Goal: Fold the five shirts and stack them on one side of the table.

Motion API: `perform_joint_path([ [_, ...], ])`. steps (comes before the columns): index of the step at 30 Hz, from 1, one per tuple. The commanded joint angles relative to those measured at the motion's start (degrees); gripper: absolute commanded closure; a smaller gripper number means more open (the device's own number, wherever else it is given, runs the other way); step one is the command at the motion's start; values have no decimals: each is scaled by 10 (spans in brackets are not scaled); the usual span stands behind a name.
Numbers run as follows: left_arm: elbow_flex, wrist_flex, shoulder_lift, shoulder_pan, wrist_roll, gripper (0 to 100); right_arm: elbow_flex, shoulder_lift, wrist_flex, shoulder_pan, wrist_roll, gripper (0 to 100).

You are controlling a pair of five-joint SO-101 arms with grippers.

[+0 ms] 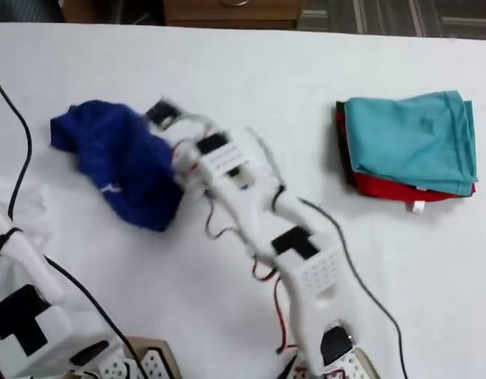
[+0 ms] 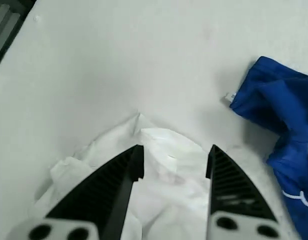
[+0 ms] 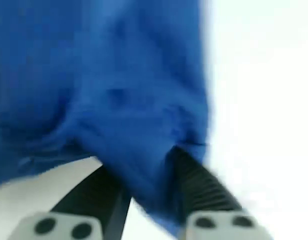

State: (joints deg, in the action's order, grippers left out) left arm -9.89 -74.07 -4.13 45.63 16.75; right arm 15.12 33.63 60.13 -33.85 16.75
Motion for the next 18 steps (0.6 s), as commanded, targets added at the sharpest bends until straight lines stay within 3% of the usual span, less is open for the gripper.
perform_joint_path([
  [1, 20, 16, -3, 2, 4, 782, 82, -9, 35, 81, -2, 974],
  [8, 95, 69, -3, 2, 4, 782, 207, 19, 56, 181, -2, 971],
  [15, 107, 67, -4, 5, 4, 782, 315, 48, 139, 192, -6, 695],
  [18, 106, 67, -4, 5, 4, 782, 376, 48, 200, 173, -6, 659],
])
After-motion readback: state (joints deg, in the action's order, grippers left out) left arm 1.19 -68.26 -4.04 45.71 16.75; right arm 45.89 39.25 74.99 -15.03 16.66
